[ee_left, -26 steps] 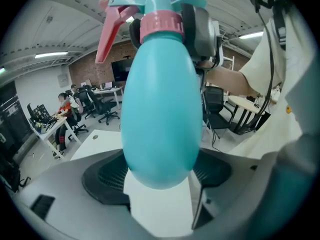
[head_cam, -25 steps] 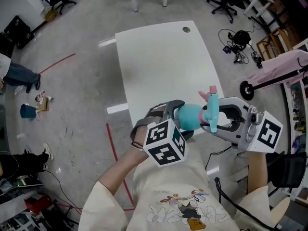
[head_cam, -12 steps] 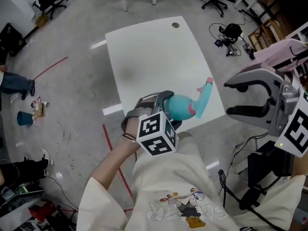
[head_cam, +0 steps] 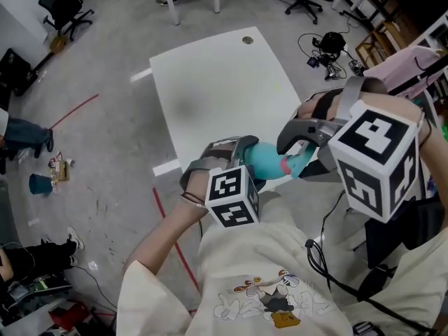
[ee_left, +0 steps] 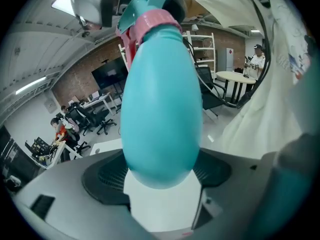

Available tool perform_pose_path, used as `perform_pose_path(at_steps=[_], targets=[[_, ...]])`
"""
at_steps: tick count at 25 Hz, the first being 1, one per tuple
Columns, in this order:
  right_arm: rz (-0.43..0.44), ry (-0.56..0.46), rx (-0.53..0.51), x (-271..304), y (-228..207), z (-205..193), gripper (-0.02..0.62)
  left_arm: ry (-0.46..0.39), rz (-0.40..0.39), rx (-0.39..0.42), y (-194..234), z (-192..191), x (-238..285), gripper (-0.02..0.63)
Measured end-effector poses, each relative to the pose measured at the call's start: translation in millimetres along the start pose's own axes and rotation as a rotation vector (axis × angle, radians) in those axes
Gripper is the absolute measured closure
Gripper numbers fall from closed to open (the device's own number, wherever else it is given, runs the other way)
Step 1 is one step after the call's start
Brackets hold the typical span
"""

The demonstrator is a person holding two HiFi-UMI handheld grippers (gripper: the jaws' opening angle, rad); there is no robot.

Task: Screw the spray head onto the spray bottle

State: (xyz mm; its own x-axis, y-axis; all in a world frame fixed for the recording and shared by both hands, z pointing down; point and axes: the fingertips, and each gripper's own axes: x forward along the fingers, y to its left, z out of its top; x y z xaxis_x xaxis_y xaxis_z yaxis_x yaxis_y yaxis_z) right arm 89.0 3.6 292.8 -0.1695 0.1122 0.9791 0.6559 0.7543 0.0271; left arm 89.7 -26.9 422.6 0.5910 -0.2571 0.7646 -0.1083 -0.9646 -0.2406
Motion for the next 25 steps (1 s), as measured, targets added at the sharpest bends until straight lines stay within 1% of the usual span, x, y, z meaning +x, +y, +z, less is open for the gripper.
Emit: perform_pose_path(at_steps=[3, 5, 6, 7, 9, 11, 13, 15, 17, 19, 21, 23, 25], targets=[[0.057, 0.028, -0.005, 6.7, 7.5, -3.1, 0.390, -0.023, -0.032, -0.017, -7.7, 8.1, 0.1, 0.204], [0.087, 0.025, 0.006, 9.3, 10.2, -0.8, 0.391, -0.031, -0.044, -0.024, -8.4, 9.8, -1.2, 0.204], [0.092, 0.022, 0.011, 10.3, 10.1, 0.6, 0.413, -0.030, -0.044, -0.023, -8.0, 9.6, -1.5, 0.204], [0.093, 0.020, 0.013, 11.3, 9.5, 1.0, 0.462, -0.028, -0.044, -0.020, -7.6, 9.1, -1.2, 0.204], [0.091, 0.026, 0.011, 12.6, 9.1, -1.1, 0.463, -0.024, -0.050, -0.023, -7.6, 8.8, 0.5, 0.204], [0.084, 0.034, 0.009, 12.2, 8.5, -3.8, 0.465, -0.022, -0.074, -0.043, -9.6, 9.5, 2.0, 0.204], [0.065, 0.050, 0.001, 11.2, 5.7, -6.2, 0.465, -0.022, -0.123, -0.089, -13.9, 10.5, 3.2, 0.204], [0.045, 0.076, -0.011, 11.5, 1.4, -10.4, 0.465, -0.022, -0.187, -0.152, -19.0, 10.8, 4.3, 0.204], [0.032, 0.114, -0.035, 14.5, -2.5, -17.6, 0.465, -0.015, -0.250, -0.214, -23.0, 9.6, 6.1, 0.204], [0.026, 0.151, -0.067, 19.4, -4.6, -24.4, 0.465, 0.001, -0.298, -0.253, -26.5, 7.9, 8.0, 0.204], [0.030, 0.179, -0.100, 23.8, -4.0, -27.7, 0.465, 0.035, -0.317, -0.254, -28.8, 5.5, 10.3, 0.204], [0.041, 0.197, -0.121, 26.6, -1.8, -28.0, 0.465, 0.065, -0.320, -0.243, -29.6, 3.7, 12.4, 0.204], [0.046, 0.201, -0.126, 27.2, -1.6, -27.5, 0.465, 0.065, -0.311, -0.241, -28.7, 3.7, 13.1, 0.204]])
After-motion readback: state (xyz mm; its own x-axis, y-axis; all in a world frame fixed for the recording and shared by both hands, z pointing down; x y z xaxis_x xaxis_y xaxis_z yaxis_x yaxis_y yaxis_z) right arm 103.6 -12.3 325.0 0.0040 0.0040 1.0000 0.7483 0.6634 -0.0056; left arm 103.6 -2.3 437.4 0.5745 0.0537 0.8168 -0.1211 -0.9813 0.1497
